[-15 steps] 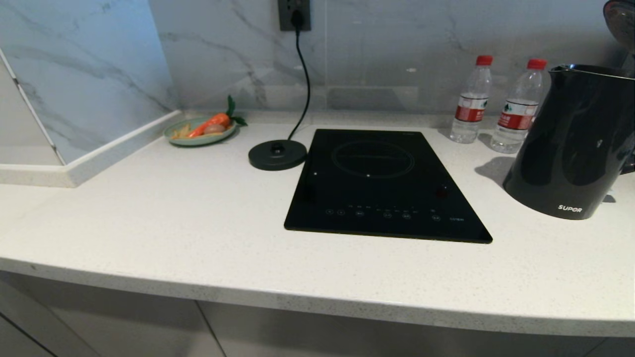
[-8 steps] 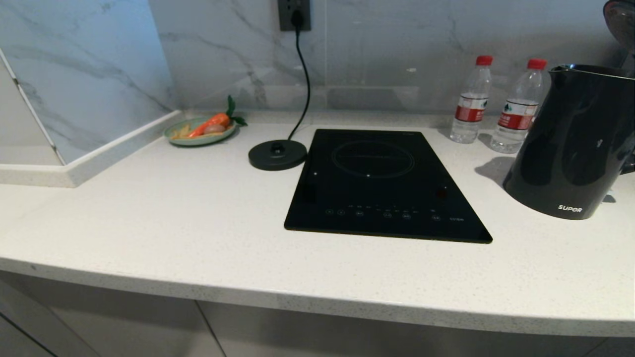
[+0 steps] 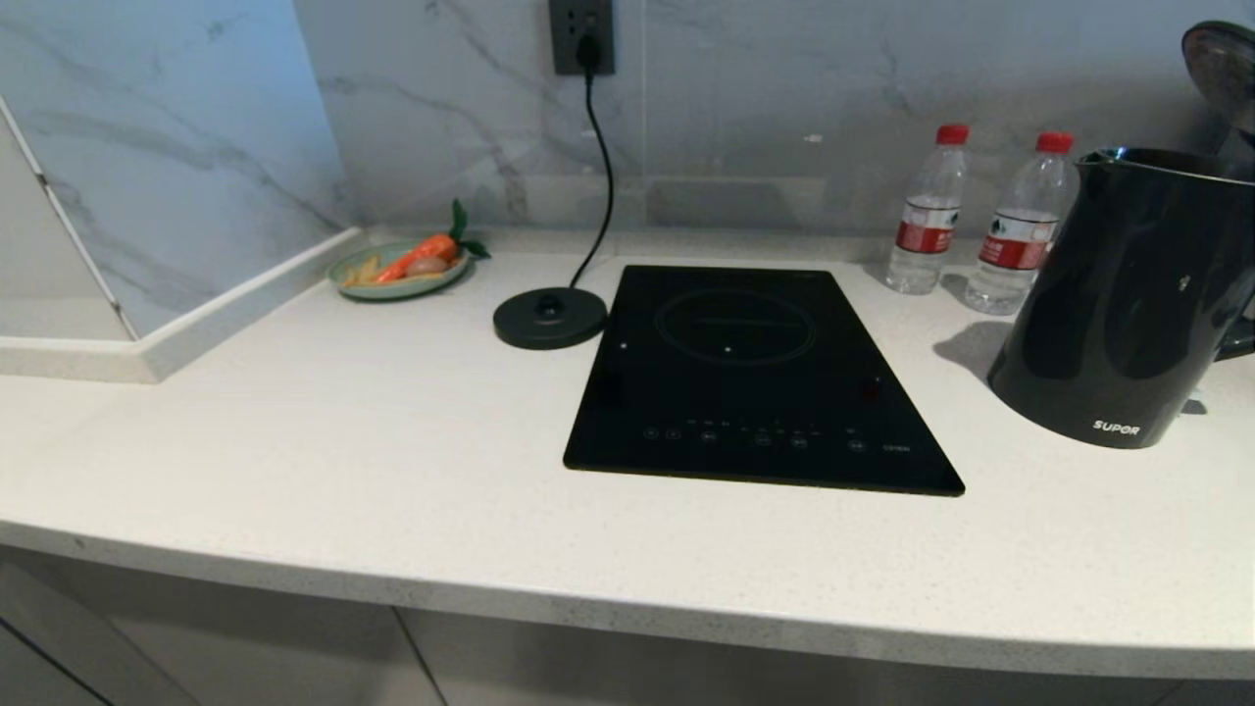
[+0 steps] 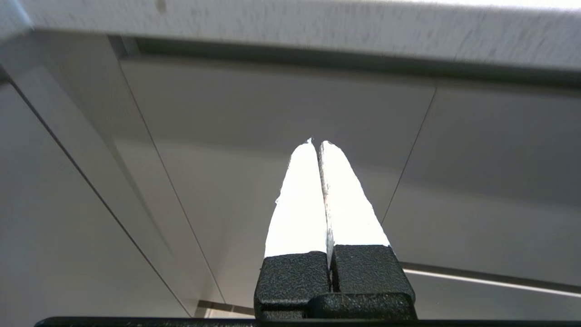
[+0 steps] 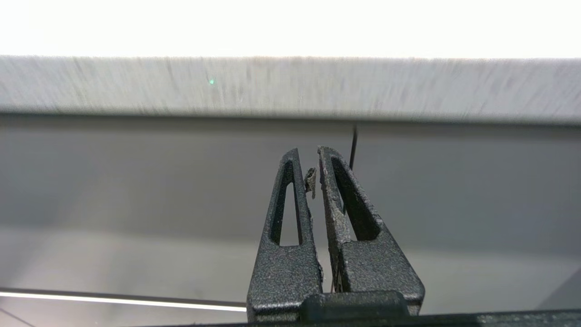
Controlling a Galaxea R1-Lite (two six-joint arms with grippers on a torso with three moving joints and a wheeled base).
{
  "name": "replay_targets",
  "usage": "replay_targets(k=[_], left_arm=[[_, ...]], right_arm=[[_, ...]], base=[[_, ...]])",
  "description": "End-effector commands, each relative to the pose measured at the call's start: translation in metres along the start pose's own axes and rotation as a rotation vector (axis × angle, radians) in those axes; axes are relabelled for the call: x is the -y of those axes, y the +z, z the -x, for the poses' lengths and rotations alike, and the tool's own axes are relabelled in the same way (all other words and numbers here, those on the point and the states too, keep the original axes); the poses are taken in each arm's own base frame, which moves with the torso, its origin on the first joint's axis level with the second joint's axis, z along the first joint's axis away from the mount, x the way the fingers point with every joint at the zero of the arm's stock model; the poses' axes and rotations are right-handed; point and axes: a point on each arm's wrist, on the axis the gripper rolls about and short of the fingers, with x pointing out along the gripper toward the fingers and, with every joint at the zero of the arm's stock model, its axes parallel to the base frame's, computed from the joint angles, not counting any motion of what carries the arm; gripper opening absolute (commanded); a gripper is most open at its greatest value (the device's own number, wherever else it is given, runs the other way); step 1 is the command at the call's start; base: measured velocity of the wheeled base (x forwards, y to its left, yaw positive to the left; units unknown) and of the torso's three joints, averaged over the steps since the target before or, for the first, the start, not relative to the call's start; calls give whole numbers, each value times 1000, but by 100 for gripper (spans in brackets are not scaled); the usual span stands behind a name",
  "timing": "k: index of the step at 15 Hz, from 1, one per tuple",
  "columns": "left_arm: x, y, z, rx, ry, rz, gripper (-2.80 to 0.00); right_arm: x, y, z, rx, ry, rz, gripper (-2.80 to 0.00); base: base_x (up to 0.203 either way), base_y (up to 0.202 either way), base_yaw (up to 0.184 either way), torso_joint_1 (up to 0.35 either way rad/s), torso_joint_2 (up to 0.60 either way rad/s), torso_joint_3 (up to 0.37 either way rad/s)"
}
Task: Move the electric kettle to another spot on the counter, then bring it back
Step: Grab the kettle
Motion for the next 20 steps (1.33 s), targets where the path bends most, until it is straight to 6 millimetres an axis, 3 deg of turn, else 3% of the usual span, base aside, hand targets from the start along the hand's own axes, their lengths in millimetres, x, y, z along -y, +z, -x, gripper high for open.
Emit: replay_targets(k=[1, 20], left_arm=[[0, 0, 0, 1, 1, 1, -280], [0, 0, 0, 1, 1, 1, -280]], right_arm=[[0, 0, 0, 2, 0, 1, -280], [0, 0, 0, 2, 0, 1, -280]], base=[[0, 0, 0, 80, -413, -344], [0, 0, 0, 167, -526, -358]])
